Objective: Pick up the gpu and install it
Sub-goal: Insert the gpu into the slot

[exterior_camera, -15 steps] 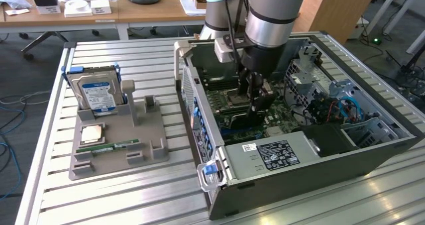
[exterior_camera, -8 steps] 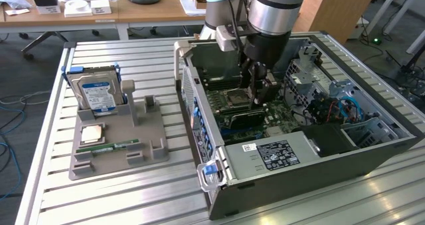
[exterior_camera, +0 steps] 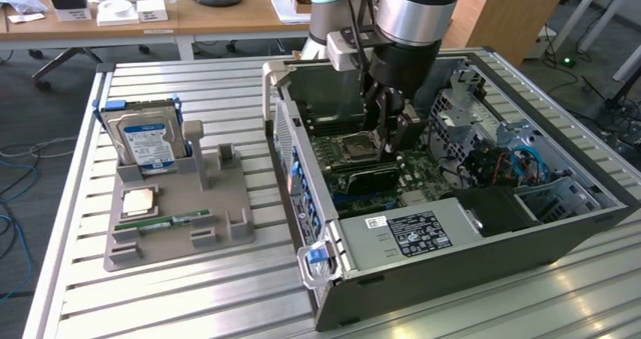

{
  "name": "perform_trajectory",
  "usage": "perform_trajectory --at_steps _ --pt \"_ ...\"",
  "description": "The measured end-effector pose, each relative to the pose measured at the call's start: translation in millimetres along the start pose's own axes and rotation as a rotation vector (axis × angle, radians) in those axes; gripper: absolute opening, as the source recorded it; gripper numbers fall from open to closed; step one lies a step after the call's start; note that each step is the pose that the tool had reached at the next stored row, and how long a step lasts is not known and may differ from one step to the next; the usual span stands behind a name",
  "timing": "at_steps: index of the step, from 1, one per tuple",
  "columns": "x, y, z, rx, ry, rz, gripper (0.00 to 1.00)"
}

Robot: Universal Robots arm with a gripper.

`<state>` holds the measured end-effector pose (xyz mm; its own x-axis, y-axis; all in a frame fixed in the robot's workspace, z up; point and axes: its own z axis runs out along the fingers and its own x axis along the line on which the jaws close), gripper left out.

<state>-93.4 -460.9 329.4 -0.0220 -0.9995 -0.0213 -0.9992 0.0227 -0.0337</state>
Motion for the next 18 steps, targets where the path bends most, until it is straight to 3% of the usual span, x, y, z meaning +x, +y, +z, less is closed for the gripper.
perform_trajectory --at_steps 6,18 --pt "-0.1 -0.1 -5.6 0.0 0.0021 0.0 0.68" --pt "-0.1 -0.1 -5.7 0.0 0.0025 0.0 0.68"
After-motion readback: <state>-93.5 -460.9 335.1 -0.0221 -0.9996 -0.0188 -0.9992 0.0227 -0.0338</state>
